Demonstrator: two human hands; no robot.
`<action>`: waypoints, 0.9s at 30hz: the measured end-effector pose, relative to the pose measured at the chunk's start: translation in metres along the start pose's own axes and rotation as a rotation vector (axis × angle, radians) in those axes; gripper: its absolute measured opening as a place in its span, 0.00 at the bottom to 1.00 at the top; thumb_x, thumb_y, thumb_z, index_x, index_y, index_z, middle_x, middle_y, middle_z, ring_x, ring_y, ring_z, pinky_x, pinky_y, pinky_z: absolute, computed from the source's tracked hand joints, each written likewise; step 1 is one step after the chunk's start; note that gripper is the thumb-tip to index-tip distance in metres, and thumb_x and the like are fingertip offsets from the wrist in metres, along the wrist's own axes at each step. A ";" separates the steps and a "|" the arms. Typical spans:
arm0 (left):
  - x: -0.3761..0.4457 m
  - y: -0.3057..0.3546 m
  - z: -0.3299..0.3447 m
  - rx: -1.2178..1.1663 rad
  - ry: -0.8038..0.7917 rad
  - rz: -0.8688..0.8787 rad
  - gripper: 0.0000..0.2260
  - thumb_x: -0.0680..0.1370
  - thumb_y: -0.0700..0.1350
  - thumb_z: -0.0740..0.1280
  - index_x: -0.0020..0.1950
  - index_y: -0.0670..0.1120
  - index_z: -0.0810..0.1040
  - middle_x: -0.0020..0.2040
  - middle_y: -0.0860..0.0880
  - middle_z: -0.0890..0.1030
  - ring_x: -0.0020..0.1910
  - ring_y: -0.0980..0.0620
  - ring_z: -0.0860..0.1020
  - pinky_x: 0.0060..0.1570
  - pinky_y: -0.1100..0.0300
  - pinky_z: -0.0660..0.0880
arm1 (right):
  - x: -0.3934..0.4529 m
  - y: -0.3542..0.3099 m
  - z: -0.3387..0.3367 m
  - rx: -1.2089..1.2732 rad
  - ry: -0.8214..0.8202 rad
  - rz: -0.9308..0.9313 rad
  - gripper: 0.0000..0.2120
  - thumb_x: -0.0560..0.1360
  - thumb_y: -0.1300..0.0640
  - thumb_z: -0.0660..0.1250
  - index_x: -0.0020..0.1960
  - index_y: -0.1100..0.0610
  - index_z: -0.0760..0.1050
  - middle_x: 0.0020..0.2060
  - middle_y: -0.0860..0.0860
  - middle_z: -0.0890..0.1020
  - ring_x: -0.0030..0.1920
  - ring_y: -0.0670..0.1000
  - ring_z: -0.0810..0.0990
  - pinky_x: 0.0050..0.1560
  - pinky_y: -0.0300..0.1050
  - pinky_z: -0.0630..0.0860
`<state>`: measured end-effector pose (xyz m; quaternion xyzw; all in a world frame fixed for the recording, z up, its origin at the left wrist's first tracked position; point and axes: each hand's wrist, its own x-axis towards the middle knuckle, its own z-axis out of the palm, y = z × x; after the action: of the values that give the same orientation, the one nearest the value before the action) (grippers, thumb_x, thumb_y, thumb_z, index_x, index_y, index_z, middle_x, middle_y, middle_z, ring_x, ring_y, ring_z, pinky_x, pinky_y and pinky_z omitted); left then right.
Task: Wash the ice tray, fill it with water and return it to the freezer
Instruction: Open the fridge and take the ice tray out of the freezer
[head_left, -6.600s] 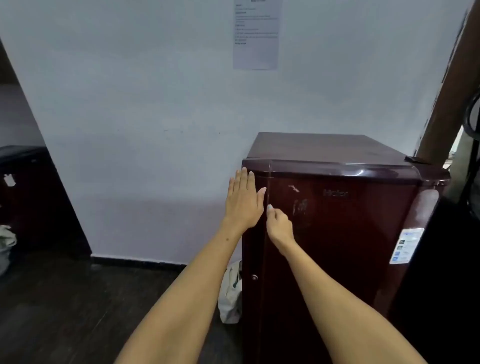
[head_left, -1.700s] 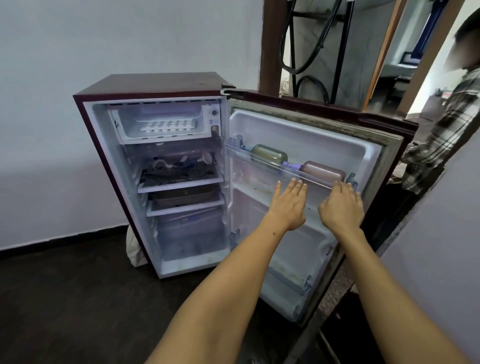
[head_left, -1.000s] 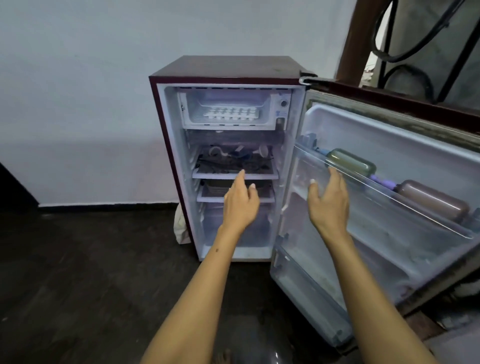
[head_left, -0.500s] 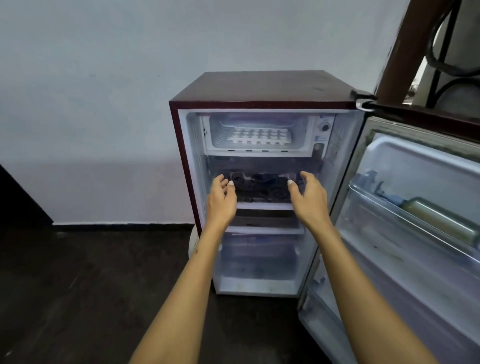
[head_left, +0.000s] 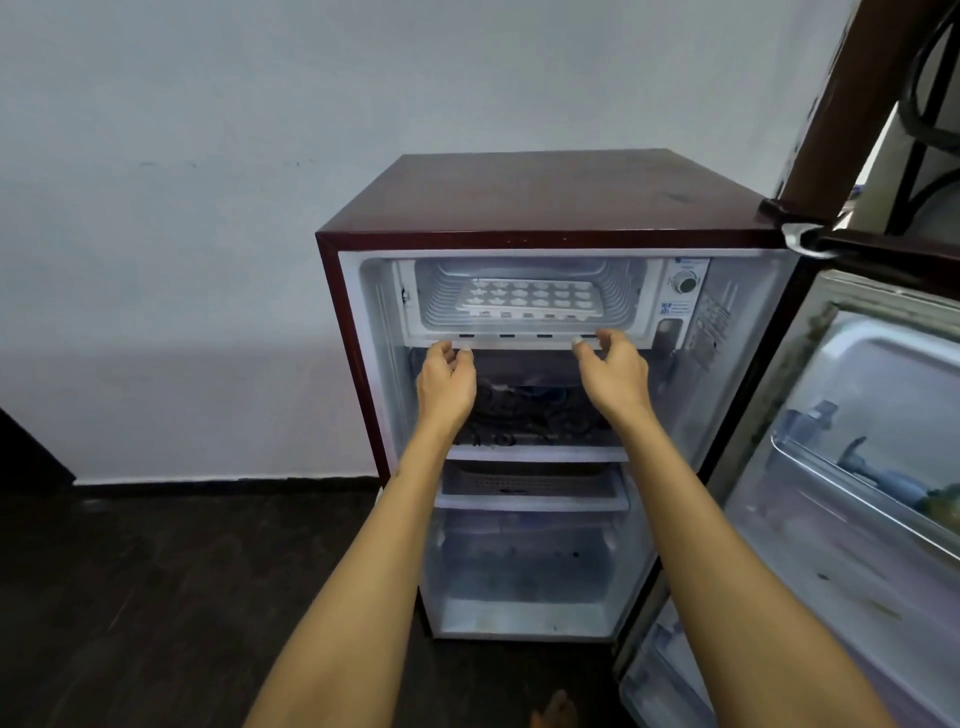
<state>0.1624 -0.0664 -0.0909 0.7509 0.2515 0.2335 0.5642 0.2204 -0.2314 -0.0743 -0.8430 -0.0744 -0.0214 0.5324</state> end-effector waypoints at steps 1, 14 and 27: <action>0.010 0.000 0.002 0.007 0.007 -0.005 0.20 0.82 0.46 0.58 0.72 0.41 0.65 0.68 0.44 0.72 0.66 0.47 0.71 0.67 0.54 0.67 | 0.009 0.000 0.002 0.012 0.001 0.014 0.24 0.81 0.52 0.60 0.74 0.61 0.63 0.66 0.56 0.73 0.61 0.52 0.74 0.55 0.41 0.67; 0.124 0.009 0.046 0.064 0.032 -0.104 0.21 0.81 0.47 0.57 0.68 0.34 0.68 0.66 0.36 0.73 0.64 0.37 0.72 0.59 0.50 0.71 | 0.132 0.014 0.025 0.009 0.016 0.178 0.25 0.81 0.52 0.61 0.73 0.64 0.64 0.68 0.59 0.72 0.64 0.59 0.74 0.56 0.45 0.70; 0.183 -0.001 0.069 0.039 0.088 -0.112 0.14 0.81 0.45 0.59 0.60 0.37 0.74 0.55 0.41 0.77 0.55 0.44 0.75 0.49 0.58 0.67 | 0.201 0.035 0.039 -0.062 0.101 0.234 0.17 0.76 0.52 0.67 0.52 0.67 0.78 0.50 0.62 0.82 0.54 0.61 0.81 0.53 0.52 0.77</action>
<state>0.3454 0.0007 -0.0968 0.7355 0.3220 0.2296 0.5502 0.4227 -0.1905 -0.0987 -0.8598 0.0522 -0.0039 0.5080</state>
